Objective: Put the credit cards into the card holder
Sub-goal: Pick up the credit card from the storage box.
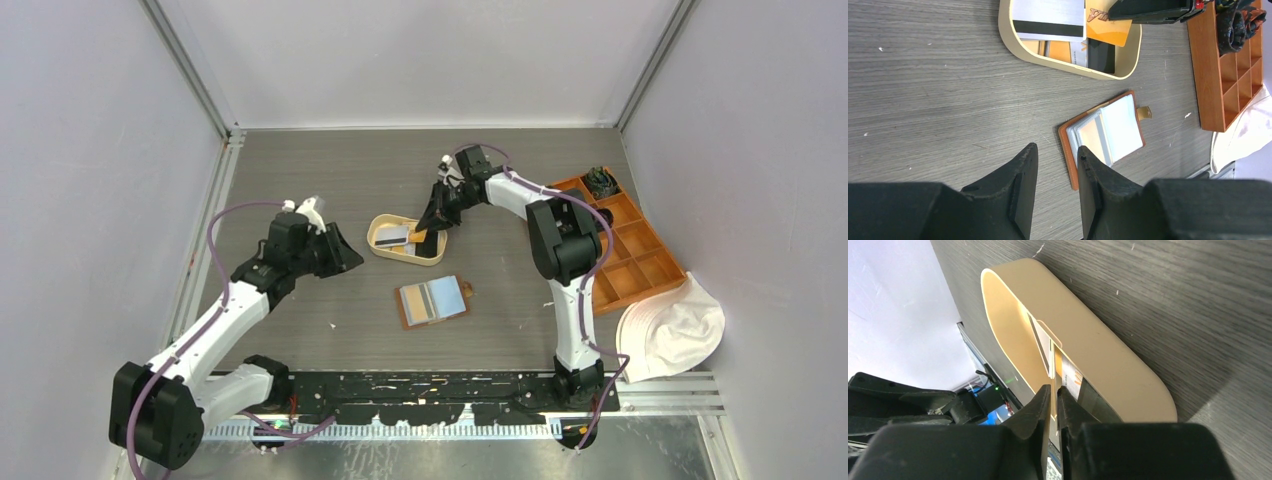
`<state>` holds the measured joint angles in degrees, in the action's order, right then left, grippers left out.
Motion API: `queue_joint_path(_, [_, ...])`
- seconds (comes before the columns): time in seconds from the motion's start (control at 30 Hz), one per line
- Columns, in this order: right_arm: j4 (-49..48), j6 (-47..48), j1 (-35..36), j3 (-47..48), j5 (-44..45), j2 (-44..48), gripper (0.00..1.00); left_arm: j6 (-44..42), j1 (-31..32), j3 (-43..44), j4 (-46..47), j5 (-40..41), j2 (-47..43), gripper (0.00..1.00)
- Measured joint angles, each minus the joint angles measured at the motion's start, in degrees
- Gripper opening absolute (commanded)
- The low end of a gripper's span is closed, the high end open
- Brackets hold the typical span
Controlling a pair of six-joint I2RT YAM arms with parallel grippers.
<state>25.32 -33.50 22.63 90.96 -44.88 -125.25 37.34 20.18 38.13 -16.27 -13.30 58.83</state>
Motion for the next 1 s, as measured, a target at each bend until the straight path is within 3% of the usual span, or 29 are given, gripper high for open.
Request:
queue_joint_path(0.13, [0.07, 0.59, -0.37, -0.07, 0.35, 0.2, 0.02, 0.48, 0.0, -0.15, 0.2, -0.74, -0.39, 0.36])
queue_joint_path(0.3, [0.59, 1.81, -1.01, -1.64, 1.18, 2.43, 0.01, 2.86, 0.0, -2.23, 4.66, -3.74, -1.79, 0.43])
queue_joint_path(0.67, [1.86, 7.78, -3.23, -8.07, 1.73, 14.29, 0.01, 15.13, 0.07, -12.52, 26.93, -11.87, -3.58, 0.48])
queue_joint_path(0.9, [0.37, 10.69, -3.3, -14.8, -0.94, 22.4, 0.01, 19.61, 3.28, -17.79, 41.92, -11.39, -9.51, 0.65])
queue_joint_path(1.0, [-2.82, 10.34, -3.3, -18.29, -3.56, 26.49, 0.01, 20.28, 6.56, -19.39, 46.71, -9.31, -10.99, 0.67])
